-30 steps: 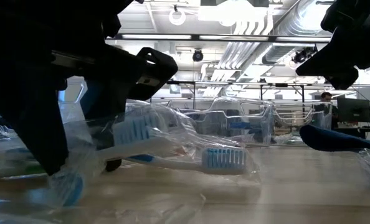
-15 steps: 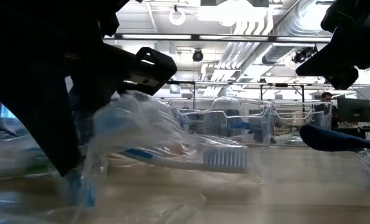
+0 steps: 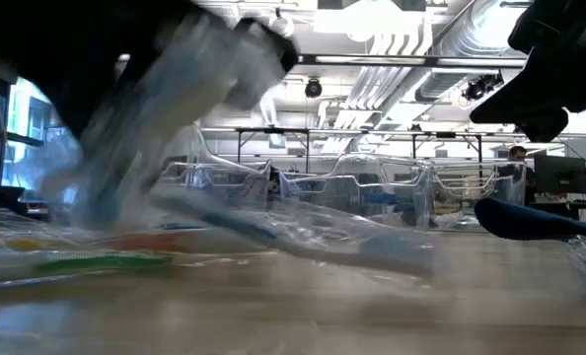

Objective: Pick & Place Toothbrushes
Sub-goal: Put the blue toothbrush into the bottom transparent bin

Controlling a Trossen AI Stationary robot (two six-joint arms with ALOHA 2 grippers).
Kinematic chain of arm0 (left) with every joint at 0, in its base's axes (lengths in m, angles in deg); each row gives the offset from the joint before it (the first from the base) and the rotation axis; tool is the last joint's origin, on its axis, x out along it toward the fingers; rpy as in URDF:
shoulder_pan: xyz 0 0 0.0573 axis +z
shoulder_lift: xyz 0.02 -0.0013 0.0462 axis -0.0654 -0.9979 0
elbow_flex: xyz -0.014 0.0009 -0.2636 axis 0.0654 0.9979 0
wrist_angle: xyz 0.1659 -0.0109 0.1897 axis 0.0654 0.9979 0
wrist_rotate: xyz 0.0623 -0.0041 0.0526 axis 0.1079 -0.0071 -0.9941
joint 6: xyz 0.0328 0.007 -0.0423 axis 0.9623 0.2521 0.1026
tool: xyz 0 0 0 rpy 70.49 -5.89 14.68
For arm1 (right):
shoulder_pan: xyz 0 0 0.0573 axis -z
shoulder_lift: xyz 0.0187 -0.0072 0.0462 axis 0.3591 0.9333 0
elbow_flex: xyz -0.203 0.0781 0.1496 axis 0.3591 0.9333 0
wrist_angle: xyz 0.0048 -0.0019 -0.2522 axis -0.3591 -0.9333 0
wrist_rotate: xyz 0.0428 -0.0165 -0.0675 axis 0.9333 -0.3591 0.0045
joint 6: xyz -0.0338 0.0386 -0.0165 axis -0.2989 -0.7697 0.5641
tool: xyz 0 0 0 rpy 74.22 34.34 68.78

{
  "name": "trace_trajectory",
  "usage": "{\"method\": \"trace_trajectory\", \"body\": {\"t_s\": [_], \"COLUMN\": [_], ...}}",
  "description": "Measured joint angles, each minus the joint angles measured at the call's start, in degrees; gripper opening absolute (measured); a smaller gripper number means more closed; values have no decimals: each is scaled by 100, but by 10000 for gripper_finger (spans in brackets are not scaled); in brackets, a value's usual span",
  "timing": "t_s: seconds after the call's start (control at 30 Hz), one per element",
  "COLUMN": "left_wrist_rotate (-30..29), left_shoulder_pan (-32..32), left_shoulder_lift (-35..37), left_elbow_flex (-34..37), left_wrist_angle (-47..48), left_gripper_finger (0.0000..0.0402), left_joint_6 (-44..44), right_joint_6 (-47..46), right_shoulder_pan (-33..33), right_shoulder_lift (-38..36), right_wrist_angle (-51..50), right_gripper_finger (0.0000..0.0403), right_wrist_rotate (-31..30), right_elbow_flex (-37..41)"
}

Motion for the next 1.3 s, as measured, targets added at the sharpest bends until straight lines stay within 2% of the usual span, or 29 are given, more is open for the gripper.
{"method": "trace_trajectory", "body": {"t_s": [0.17, 0.47, 0.93, 1.13, 1.3], "left_wrist_rotate": [-115, -174, -534, -361, -245], "left_shoulder_pan": [81, 276, 399, 465, 527], "left_shoulder_lift": [0, 0, -73, -438, -483], "left_elbow_flex": [-583, -1184, -1167, -902, -842], "left_wrist_angle": [795, 1355, 1254, 920, 734], "left_gripper_finger": [21, 21, 22, 10, 20], "left_joint_6": [174, 184, 281, 355, 160], "right_joint_6": [-9, -11, -21, -39, -59], "right_shoulder_pan": [0, 2, 0, 0, 2], "right_shoulder_lift": [2, 0, 2, 2, 0], "right_wrist_angle": [-32, -103, -140, -147, -147], "right_gripper_finger": [3, 3, 3, 3, 3], "right_wrist_rotate": [0, 13, 7, 3, 3], "right_elbow_flex": [0, 0, 0, 0, 1]}}
